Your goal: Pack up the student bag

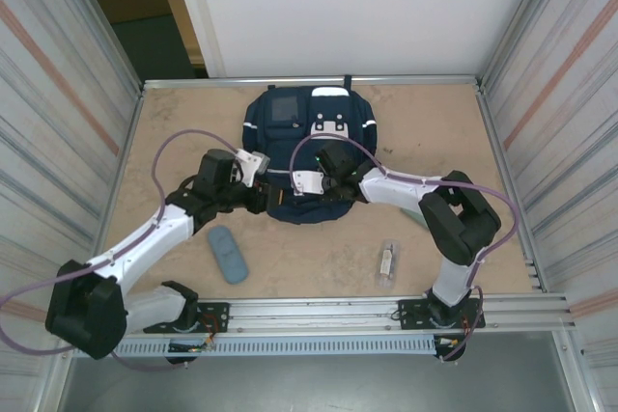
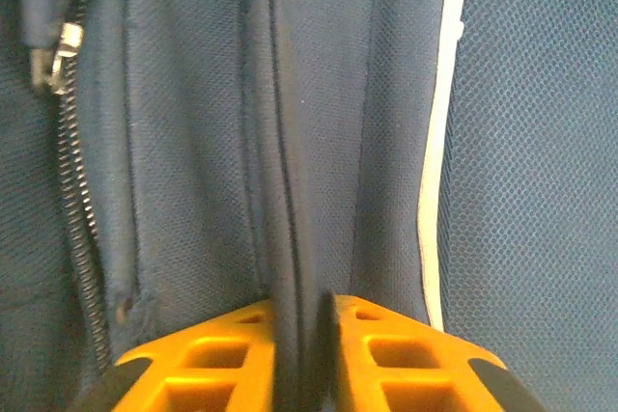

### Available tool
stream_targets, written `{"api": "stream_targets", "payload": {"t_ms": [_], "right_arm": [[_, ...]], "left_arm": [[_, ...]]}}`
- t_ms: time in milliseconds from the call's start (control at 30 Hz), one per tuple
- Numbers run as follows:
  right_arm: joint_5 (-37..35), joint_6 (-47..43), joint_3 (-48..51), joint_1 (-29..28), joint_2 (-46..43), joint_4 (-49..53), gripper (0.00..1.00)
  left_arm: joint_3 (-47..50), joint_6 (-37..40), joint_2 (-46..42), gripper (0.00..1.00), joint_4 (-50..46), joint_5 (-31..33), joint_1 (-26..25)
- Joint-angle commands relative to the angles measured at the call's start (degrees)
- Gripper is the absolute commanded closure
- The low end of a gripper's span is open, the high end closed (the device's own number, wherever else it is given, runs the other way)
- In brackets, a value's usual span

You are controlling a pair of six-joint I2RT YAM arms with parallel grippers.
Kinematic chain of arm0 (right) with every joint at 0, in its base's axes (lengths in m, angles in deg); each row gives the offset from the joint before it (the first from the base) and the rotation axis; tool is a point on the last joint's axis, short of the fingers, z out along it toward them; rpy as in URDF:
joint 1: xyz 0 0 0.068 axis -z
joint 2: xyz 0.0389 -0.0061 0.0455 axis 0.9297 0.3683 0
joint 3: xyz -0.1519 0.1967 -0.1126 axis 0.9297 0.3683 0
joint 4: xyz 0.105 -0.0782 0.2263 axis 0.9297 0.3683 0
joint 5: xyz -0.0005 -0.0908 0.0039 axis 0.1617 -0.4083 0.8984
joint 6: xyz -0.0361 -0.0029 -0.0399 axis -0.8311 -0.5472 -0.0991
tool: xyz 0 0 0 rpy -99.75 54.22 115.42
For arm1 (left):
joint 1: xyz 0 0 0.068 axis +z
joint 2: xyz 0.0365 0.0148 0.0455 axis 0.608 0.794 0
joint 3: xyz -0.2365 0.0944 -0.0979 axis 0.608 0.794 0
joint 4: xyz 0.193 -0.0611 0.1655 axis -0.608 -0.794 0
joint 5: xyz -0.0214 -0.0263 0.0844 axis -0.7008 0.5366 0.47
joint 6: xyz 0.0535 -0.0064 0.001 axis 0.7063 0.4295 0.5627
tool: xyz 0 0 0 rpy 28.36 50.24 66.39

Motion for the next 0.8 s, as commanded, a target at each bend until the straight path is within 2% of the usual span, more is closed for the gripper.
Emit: {"api": "stream_targets", "payload": {"t_ms": [0,100,200,333,467,567,767], "right_arm": [[0.7,1.2,1.1,2.0,-6.8,-5.5,0.92],[7.3,4.6,-0.1,4.4,-11.9,-3.3,0.98],[13.0,6.6,-1.4,6.9,-14.9,-1.9,0.99],[16.3,7.9,-4.1,8.4,-15.5,2.7,0.99],[18.8,10.8,-4.9,9.6,-14.3,3.1,1.00],[18.7,11.3,-6.1,9.4,-13.7,5.8,1.00],[19.8,12.9,-6.1,8.8,-15.0,6.6,1.00]], "left_arm": [[5.3,16.9,-3.8,0.56,14.1,-5.3,0.4],[8.7,27.5,-4.2,0.56,21.0,-5.6,0.0],[5.0,32.9,-0.7,0.58,17.3,-4.8,0.0],[0.3,30.5,5.5,0.59,17.2,-5.8,-0.6],[-0.9,27.9,9.2,0.58,18.9,-4.3,-4.8],[0.5,25.8,10.7,0.58,20.2,-2.0,-7.7],[2.7,21.4,12.4,0.62,23.7,6.1,-8.0]]}}
